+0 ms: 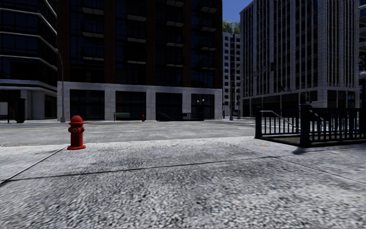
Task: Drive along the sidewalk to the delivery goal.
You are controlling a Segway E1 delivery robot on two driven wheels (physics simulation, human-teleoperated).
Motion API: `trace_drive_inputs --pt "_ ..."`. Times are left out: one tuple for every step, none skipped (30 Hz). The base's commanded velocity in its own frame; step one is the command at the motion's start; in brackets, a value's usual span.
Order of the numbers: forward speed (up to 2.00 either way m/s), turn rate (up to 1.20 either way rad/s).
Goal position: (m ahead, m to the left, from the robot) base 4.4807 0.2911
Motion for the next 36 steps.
trace_drive_inputs --pt "2.00 0.00" --pt "2.00 0.00" --pt "2.00 0.00" --pt "2.00 0.00" --pt "2.00 0.00" --pt "2.00 0.00" --pt "2.00 0.00" --pt "2.00 0.00" --pt "2.00 0.00" --pt "2.00 0.00" --pt "2.00 0.00" --pt "2.00 0.00" --pt "2.00 0.00" --pt "2.00 0.00" --pt "2.00 0.00" --pt "2.00 0.00" --pt "2.00 0.00" --pt "2.00 0.00" --pt "2.00 0.00" --pt "2.00 0.05" --pt "2.00 0.05" --pt "2.00 0.09" --pt "2.00 0.18" --pt "2.00 0.23" --pt "2.00 0.25" --pt "2.00 0.25" --pt "2.00 0.25" --pt "2.00 0.25" --pt "2.00 0.25" --pt "2.00 0.25" --pt "2.00 0.25" --pt "2.00 0.25" --pt "2.00 0.25" --pt "2.00 0.25" --pt "1.96 0.25" --pt "1.77 0.25"
